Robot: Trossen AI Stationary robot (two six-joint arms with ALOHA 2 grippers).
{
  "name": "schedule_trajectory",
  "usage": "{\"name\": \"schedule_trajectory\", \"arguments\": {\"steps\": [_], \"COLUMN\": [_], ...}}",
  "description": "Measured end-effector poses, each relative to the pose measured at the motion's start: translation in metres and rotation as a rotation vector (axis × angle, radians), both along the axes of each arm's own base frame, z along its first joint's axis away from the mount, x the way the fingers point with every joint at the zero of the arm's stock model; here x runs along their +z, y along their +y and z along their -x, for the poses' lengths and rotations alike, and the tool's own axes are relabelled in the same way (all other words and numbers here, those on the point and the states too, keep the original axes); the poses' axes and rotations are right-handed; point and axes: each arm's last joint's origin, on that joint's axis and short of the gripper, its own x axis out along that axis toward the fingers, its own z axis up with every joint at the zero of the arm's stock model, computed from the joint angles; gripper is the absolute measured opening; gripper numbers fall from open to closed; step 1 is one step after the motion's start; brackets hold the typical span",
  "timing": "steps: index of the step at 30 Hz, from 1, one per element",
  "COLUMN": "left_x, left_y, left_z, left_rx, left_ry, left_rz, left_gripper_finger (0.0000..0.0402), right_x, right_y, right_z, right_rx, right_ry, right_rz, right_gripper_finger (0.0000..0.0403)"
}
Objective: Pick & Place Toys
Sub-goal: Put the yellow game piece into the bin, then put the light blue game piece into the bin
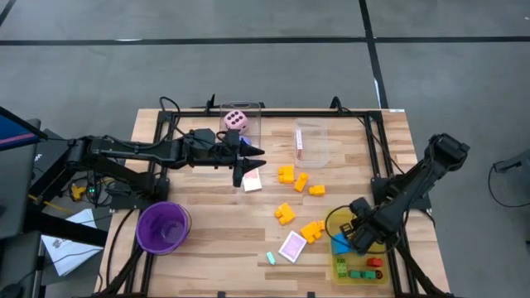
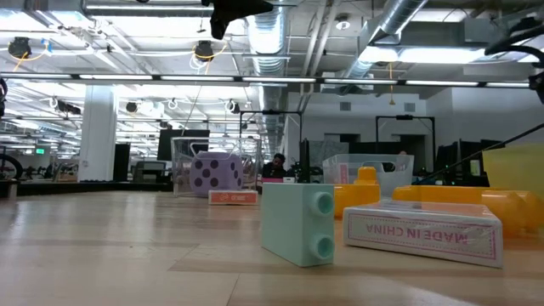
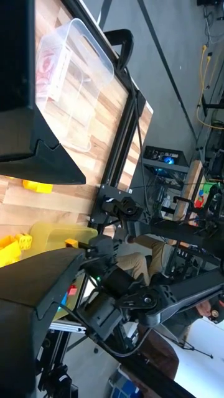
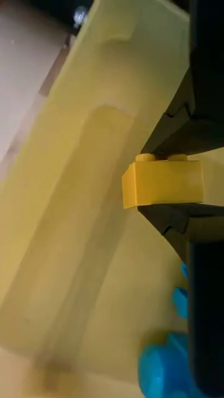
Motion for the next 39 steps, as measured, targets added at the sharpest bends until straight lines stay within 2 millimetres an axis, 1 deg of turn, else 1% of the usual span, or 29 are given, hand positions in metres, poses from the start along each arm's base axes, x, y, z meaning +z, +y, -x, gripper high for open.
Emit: {"name": "schedule_trajectory", "arguments": {"steps": [5, 10, 19, 25, 33, 36, 39], "left_x": [0.0, 0.0, 0.0, 0.0, 0.0, 0.0, 0.0], "left_y": [0.0, 0.0, 0.0, 0.0, 0.0, 0.0, 0.0], "left_z": [0.0, 0.0, 0.0, 0.0, 0.0, 0.0, 0.0], "left_rx": [0.003, 0.003, 0.004, 0.004, 0.004, 0.004, 0.004], "left_ry": [-0.002, -0.002, -0.003, -0.003, -0.003, -0.003, -0.003], "left_rz": [0.023, 0.023, 0.031, 0.031, 0.031, 0.031, 0.031], "left_gripper_finger": [0.0173, 0.0173, 0.0173, 0.0173, 0.0173, 0.0173, 0.0173], "right_x": [0.0, 0.0, 0.001, 0.005, 0.012, 0.017, 0.023], "right_y": [-0.003, -0.008, -0.01, -0.011, -0.015, -0.018, -0.023], "right_z": [-0.003, -0.002, 0.001, 0.001, 0.003, 0.005, 0.008], "right_rx": [0.035, 0.066, 0.069, 0.046, -0.003, -0.003, -0.022], "right_ry": [0.007, 0.044, 0.07, 0.048, -0.039, -0.062, -0.092], "right_rz": [-0.004, 0.026, 0.05, 0.034, 0.067, 0.083, 0.1], "right_gripper_finger": [0.0093, 0.0093, 0.0099, 0.014, 0.0196, 0.0208, 0.0212]}}
